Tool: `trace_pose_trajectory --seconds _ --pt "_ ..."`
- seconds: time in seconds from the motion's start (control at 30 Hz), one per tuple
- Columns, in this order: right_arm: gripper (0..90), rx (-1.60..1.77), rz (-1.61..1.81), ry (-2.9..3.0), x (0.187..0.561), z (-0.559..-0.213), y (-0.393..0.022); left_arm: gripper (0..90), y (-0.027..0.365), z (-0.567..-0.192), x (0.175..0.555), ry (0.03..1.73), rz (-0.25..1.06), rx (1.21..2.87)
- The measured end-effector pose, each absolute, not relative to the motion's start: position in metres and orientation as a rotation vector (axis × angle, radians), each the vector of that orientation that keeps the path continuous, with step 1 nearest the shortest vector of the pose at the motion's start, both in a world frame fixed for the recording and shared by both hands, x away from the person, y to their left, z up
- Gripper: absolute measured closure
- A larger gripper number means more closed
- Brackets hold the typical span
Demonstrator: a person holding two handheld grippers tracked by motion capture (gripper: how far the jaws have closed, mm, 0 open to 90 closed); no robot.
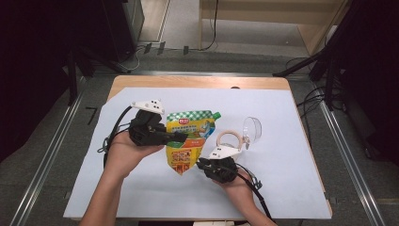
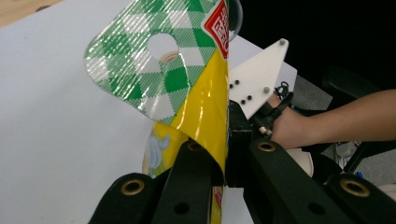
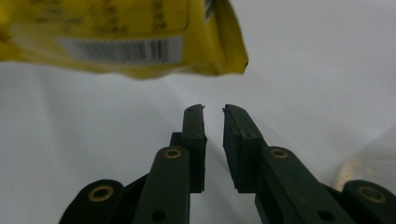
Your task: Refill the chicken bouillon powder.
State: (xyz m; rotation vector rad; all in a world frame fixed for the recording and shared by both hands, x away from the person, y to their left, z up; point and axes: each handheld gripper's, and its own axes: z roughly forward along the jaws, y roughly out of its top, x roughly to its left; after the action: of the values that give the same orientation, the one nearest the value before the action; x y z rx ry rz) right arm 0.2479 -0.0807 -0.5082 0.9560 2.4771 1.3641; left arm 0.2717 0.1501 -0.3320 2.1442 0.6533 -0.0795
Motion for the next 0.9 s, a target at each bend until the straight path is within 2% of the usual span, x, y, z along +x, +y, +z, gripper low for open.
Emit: trace_pose_trajectory --seconds 0.13,0.4,0.77,0.8,0.9 --pt "87.3 0.934 1.365 2.439 0.249 -0.509 -0.078 90.0 0.143 -0.331 0.267 0.632 -0.096 2.150" --pt "85.1 0.853 1.393 2.371 0.246 -0.509 -0.075 90.0 0.144 -0.326 0.263 0.613 -0.181 2.115" --pt "86.8 0.751 1.487 2.329 0.238 -0.506 -0.073 90.0 0.151 -0.325 0.265 0.661 -0.205 2.074" --pt "83.9 0.751 1.487 2.329 0.238 -0.506 -0.073 90.0 0.151 -0.326 0.267 0.664 -0.216 2.073" --pt "83.8 0.703 1.458 2.350 0.234 -0.505 -0.069 90.0 0.152 -0.327 0.268 0.677 -0.218 2.054"
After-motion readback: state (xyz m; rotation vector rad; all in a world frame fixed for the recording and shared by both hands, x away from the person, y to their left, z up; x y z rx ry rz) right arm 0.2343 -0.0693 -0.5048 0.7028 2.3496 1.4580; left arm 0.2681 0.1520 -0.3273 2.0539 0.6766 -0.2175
